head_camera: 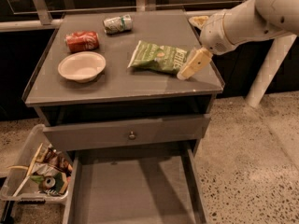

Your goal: Place green jalapeno chip bag into middle drawer

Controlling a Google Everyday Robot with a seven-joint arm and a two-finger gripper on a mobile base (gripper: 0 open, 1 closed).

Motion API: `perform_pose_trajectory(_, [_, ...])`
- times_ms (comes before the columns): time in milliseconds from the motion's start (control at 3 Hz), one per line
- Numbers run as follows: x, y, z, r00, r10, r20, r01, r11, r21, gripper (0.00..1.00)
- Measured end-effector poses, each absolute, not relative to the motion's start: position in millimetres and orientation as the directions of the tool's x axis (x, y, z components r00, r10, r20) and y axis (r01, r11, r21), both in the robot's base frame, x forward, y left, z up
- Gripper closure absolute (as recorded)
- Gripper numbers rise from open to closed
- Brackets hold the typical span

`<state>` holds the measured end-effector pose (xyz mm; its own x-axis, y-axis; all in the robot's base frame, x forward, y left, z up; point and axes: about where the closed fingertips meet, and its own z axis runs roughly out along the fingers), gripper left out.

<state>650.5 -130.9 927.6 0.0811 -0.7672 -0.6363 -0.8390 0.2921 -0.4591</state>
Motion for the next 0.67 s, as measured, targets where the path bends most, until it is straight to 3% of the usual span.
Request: perform_pose_trajectory(667, [700.5, -120.6, 877.0, 0.022, -0.713, -0.701, -0.904, 0.285, -0.318, 0.00])
